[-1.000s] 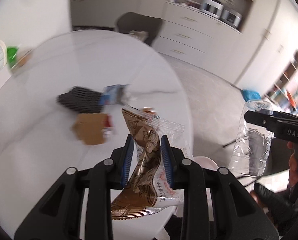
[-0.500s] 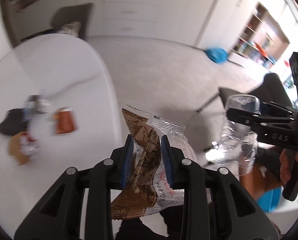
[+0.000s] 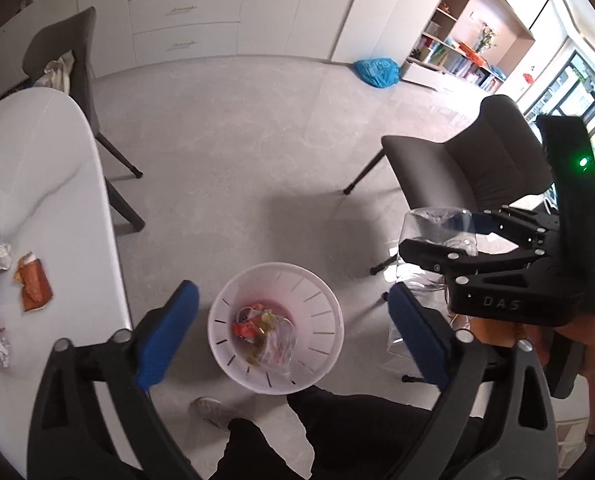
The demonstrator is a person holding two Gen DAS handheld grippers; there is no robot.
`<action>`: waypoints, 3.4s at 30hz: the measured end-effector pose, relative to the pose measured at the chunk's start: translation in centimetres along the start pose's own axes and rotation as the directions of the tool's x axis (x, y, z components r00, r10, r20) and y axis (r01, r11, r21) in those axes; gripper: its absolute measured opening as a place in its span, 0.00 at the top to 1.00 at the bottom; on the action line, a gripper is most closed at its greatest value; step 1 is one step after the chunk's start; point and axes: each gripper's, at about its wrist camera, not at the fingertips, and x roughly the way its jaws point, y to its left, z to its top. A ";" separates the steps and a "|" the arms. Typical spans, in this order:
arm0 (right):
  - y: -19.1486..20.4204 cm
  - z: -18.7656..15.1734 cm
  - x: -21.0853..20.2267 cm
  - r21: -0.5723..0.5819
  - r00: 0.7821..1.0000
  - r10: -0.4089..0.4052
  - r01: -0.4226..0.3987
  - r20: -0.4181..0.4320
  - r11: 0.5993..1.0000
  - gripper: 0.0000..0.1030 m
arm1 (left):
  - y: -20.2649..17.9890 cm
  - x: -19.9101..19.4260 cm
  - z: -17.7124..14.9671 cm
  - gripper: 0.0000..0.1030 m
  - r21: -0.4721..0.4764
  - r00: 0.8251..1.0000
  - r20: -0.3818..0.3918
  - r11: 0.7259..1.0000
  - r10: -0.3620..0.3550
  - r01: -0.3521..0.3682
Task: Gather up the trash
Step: 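Carry both items over the wastebasket and open both tools to drop them, then move both open tools back over the table, then grasp the brown cardboard with the left tool while the right tool grasps the crumpled white paper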
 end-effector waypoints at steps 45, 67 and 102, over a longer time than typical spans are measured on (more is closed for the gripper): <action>10.7 0.9 1.6 -0.127 0.999 0.046 -0.045 0.004 0.991 0.02 | 13.8 -9.1 -6.0 0.08 -0.377 0.940 0.070 0.881 0.335 -0.286; 23.5 4.9 5.5 -0.269 0.993 0.098 -0.111 -0.061 0.957 0.02 | 35.4 -7.2 -10.3 0.08 -0.348 0.983 -0.025 0.920 0.184 -0.181; 32.2 6.4 7.3 -0.435 0.964 0.229 -0.265 -0.134 0.861 0.02 | 35.7 -14.6 -12.1 0.27 -0.489 0.952 0.191 0.864 0.241 -0.121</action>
